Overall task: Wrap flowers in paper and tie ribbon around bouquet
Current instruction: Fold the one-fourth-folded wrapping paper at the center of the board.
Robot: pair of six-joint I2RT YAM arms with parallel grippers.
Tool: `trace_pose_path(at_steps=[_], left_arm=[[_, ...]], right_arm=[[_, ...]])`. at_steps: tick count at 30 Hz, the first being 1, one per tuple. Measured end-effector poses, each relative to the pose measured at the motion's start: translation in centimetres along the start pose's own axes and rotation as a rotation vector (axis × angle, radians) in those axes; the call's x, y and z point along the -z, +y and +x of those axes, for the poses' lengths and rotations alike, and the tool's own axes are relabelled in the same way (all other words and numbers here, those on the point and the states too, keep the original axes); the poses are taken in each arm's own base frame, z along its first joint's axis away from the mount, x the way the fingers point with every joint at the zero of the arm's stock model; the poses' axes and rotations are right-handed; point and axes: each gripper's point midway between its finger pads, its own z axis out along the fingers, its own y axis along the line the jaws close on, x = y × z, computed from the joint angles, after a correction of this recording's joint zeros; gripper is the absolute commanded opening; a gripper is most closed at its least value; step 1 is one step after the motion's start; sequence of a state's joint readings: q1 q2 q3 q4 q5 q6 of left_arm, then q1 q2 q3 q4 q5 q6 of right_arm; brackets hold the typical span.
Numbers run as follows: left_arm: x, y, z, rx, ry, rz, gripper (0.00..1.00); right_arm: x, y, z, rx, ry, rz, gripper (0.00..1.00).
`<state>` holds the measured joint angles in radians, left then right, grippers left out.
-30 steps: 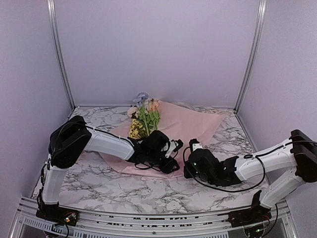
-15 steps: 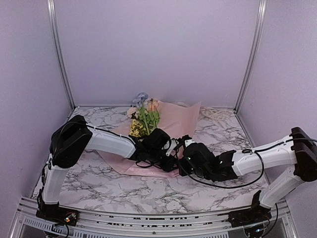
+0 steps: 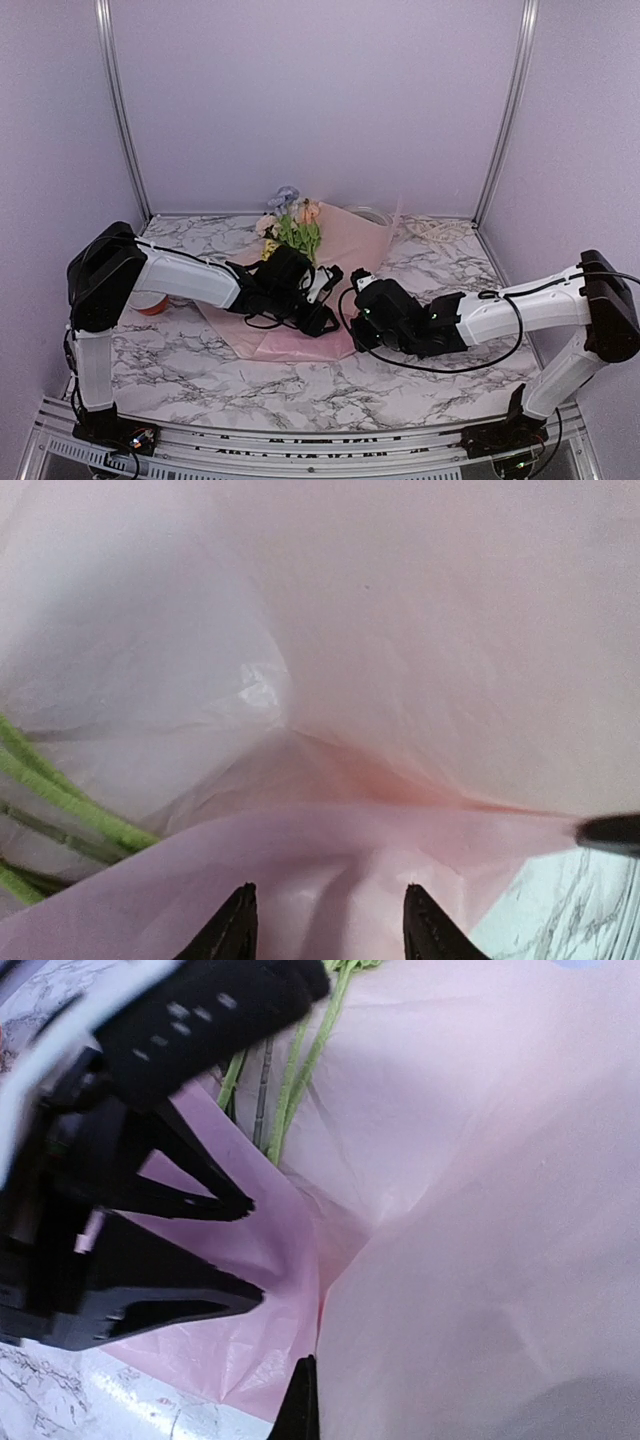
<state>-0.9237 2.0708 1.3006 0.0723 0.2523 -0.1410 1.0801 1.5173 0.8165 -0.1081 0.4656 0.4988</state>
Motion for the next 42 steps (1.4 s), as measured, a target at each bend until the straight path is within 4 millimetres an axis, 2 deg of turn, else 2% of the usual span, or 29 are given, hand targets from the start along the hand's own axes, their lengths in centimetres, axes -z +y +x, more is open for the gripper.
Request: trace_pose_path(at_steps=[6,13,15,19,23,25,28,31,32,37,42], left_arm=[[4.8,0.2,0.5,0.012,-0.017,-0.017,0.51],[8.0,2.4,4.9,0.068,0.060,-0.110,0.61],[8.9,3.3,5.4,0.091,0.063,-0.136,0.62],[9.5,4.8,5.7,0.123,0.059,-0.165,0.62],[9.1,6.1,6.6,0.165,0.079,-0.179,0.61],[8.5,6.4,7.3,0.181,0.100,-0.172,0.51],[7.6,6.3,8.1,0.208,0.119,-0.136,0.25],[7.1,5.3,7.5,0.216,0.097,-0.069,0.03],[7.0,5.0,7.2,0.219,0.086,-0.048,0.00],[6.3,4.1,6.5,0.232,0.065,0.026,0.00],[5.6,6.2,6.6,0.264,0.078,-0.047,0.00]], right_arm=[[-0.5,-0.4,0.5,0.032,0.029,0.041,0.00],[-0.5,-0.4,0.4,0.051,0.038,0.050,0.00],[-0.5,-0.5,0.4,0.056,0.039,0.051,0.00],[-0.5,-0.4,0.4,0.066,0.039,0.051,0.00],[-0.6,-0.4,0.3,0.079,0.040,0.055,0.00],[-0.6,-0.4,0.3,0.087,0.041,0.055,0.00],[-0.6,-0.4,0.3,0.100,0.043,0.056,0.00],[-0.7,-0.3,0.1,0.120,0.047,0.060,0.00],[-0.8,-0.2,0.0,0.125,0.047,0.060,0.00],[-1.0,0.2,-0.5,0.148,0.048,0.061,0.00],[-1.2,0.4,-0.7,0.176,0.056,0.064,0.00]])
